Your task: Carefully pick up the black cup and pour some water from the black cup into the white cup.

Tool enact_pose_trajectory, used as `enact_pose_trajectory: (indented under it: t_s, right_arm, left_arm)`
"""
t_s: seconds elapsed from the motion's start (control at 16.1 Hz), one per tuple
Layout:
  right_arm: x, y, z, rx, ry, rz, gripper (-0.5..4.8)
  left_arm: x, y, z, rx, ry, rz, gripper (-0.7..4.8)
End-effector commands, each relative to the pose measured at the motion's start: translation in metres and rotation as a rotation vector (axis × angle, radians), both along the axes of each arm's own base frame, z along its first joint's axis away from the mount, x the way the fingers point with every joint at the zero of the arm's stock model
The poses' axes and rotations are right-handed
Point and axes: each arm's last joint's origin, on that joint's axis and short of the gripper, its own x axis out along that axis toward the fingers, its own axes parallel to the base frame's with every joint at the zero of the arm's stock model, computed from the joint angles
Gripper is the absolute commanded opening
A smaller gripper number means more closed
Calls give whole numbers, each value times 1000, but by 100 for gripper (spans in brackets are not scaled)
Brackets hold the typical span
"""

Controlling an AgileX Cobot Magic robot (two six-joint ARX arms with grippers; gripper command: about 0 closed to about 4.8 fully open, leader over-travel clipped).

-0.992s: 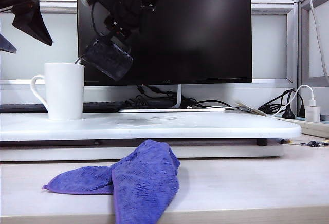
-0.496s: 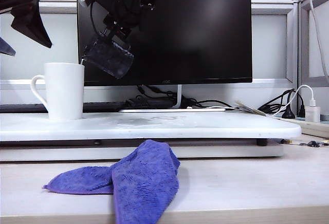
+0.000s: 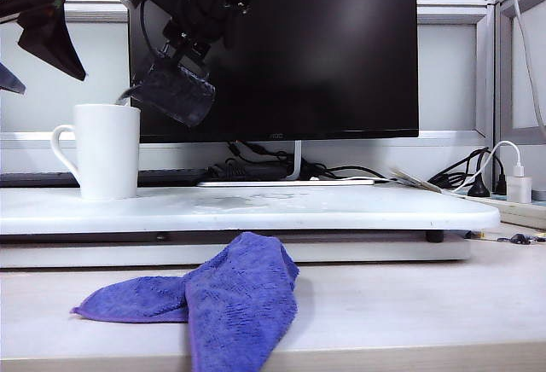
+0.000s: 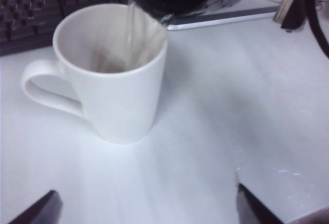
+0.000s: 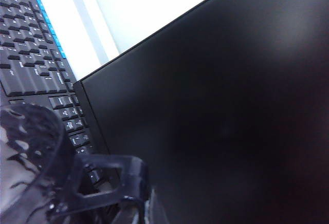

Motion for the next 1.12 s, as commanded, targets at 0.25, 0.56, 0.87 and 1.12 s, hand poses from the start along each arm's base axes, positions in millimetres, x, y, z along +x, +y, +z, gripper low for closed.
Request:
enact_pose_trajectory:
  t_s: [0.25, 0.56, 0.87, 1.12]
  right_arm:
    - [-6, 2, 17, 25, -91, 12, -6]
    - [-6, 2, 17, 15, -100, 11, -6]
    - [-6, 2, 18, -25, -134, 11, -6]
    - [-7, 2, 19, -38, -151, 13, -6]
  left_arm:
    - [0, 0, 1, 1, 5, 1, 462]
    - [0, 0, 1, 1, 6, 0, 462]
    - [0, 0, 1, 1, 5, 1, 463]
    - [0, 0, 1, 1, 5, 1, 462]
